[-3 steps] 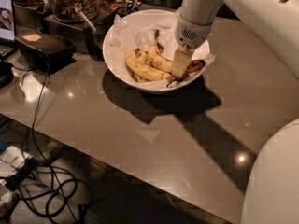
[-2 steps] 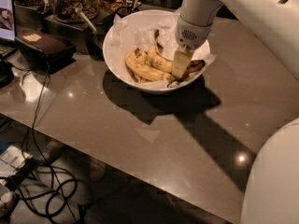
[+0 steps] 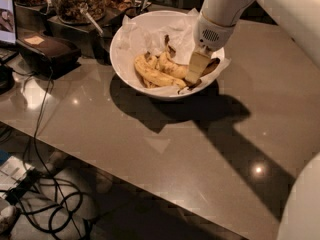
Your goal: Pick banana from white bowl
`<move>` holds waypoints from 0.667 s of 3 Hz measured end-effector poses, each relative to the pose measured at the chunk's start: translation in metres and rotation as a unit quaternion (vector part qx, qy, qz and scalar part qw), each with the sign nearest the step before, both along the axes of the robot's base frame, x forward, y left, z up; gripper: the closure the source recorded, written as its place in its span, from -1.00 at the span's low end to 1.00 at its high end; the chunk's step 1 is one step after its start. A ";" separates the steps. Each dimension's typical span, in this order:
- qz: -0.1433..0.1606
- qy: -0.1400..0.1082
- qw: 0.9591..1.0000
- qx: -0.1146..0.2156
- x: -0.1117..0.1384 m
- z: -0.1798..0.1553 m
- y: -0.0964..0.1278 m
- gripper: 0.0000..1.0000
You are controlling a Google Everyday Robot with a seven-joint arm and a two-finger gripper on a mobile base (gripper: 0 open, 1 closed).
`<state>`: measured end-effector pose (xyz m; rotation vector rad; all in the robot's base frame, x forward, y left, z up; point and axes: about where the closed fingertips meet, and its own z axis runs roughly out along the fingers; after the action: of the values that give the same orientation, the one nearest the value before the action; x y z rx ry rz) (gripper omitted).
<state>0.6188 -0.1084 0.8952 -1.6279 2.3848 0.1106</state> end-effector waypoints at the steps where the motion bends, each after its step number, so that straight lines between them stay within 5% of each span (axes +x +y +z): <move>1: 0.020 -0.018 0.999 0.043 -0.009 0.015 -0.003 1.00; 2: 0.048 -0.029 0.994 0.089 -0.016 0.021 -0.003 1.00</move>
Offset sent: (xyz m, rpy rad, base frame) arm -0.0288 -0.0072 0.0340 0.2906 -0.0835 0.1657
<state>0.6031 -0.1116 0.9163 -1.6389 2.1859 0.2808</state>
